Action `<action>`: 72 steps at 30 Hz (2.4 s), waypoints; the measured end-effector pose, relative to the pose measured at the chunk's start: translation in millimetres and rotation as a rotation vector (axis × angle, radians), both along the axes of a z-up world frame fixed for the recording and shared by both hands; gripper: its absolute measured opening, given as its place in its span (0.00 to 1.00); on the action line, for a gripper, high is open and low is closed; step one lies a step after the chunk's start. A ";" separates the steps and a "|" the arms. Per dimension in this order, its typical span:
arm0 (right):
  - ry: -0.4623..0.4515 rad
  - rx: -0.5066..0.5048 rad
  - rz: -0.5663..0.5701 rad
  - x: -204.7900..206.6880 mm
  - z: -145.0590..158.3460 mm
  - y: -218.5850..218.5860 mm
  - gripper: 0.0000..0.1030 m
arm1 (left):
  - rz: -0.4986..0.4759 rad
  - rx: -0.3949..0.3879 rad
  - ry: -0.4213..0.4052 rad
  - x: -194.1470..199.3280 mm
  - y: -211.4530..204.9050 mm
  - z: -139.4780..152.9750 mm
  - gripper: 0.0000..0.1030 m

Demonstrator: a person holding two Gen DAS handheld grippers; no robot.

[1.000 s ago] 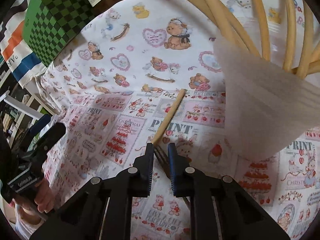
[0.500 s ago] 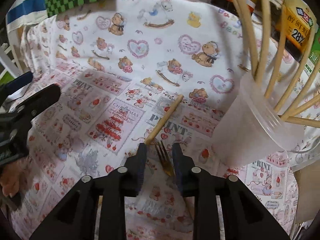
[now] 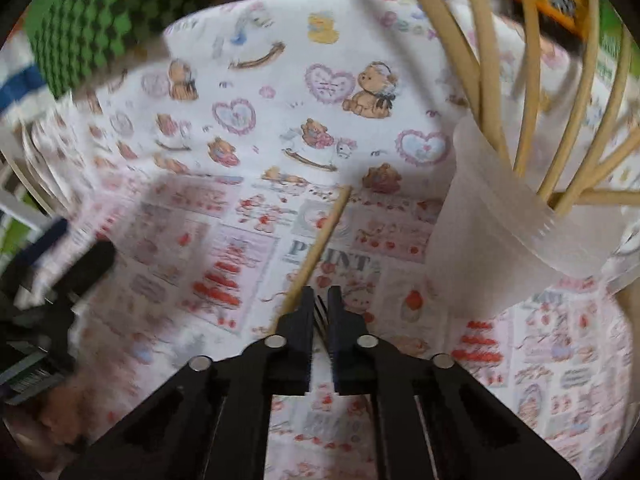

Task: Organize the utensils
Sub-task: 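Lower the right gripper onto the metal fork and close on it, then lift the fork with the right gripper while the left gripper grasps the last chopstick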

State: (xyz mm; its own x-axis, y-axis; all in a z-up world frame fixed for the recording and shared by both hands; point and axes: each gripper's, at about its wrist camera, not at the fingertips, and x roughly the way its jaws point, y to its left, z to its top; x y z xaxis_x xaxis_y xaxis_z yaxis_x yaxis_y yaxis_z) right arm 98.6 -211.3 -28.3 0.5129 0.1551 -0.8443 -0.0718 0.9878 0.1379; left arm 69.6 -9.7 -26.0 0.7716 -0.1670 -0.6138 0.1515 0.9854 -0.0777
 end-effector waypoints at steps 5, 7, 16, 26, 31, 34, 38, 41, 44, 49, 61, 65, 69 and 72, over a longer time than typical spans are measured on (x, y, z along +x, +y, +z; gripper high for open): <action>-0.042 -0.013 0.002 -11.0 13.3 -5.6 0.03 | -0.003 0.007 -0.004 -0.3 -1.6 -0.1 0.99; -0.087 -0.070 -0.004 -14.2 17.8 -4.7 0.03 | -0.002 0.006 -0.002 0.1 -0.6 -0.1 0.99; 0.005 -0.047 0.030 3.7 -2.8 6.2 0.26 | 0.082 0.026 0.055 9.6 5.9 -7.3 0.99; 0.024 -0.335 0.098 4.6 -19.8 55.6 0.24 | 0.142 0.083 0.013 4.1 4.5 -3.5 0.99; 0.060 -0.274 0.068 15.0 -19.0 50.2 0.19 | 0.146 0.088 0.007 3.3 4.3 -2.8 0.99; 0.061 -0.233 0.023 17.6 -18.5 38.9 0.03 | 0.158 0.077 0.006 3.3 7.2 -2.6 0.99; 0.047 -0.148 0.030 9.8 -12.4 26.0 0.02 | 0.156 0.078 0.015 4.4 7.1 -3.5 0.99; 0.033 -0.077 0.013 1.8 -3.2 10.5 0.02 | 0.154 0.082 0.011 4.4 5.8 -3.3 0.99; 0.016 -0.010 -0.012 -4.4 4.9 -6.8 0.02 | 0.153 0.082 0.006 3.7 5.3 -2.7 0.99; -0.088 0.119 -0.053 -26.5 30.2 -34.0 0.02 | 0.104 0.161 -0.024 -4.1 -5.7 1.6 0.99; -0.541 0.250 -0.034 -102.9 85.3 -90.8 0.02 | -0.271 0.089 0.121 13.3 -103.1 36.3 0.65; -0.577 0.310 -0.049 -110.9 95.9 -103.7 0.02 | -0.217 0.097 0.250 49.3 -121.3 15.9 0.51; -0.566 0.344 -0.083 -110.6 93.9 -115.4 0.02 | -0.179 -0.007 0.413 70.2 -125.4 -10.7 0.35; -0.563 0.366 -0.087 -112.1 93.0 -121.8 0.02 | -0.151 0.003 0.425 76.1 -131.2 -15.3 0.33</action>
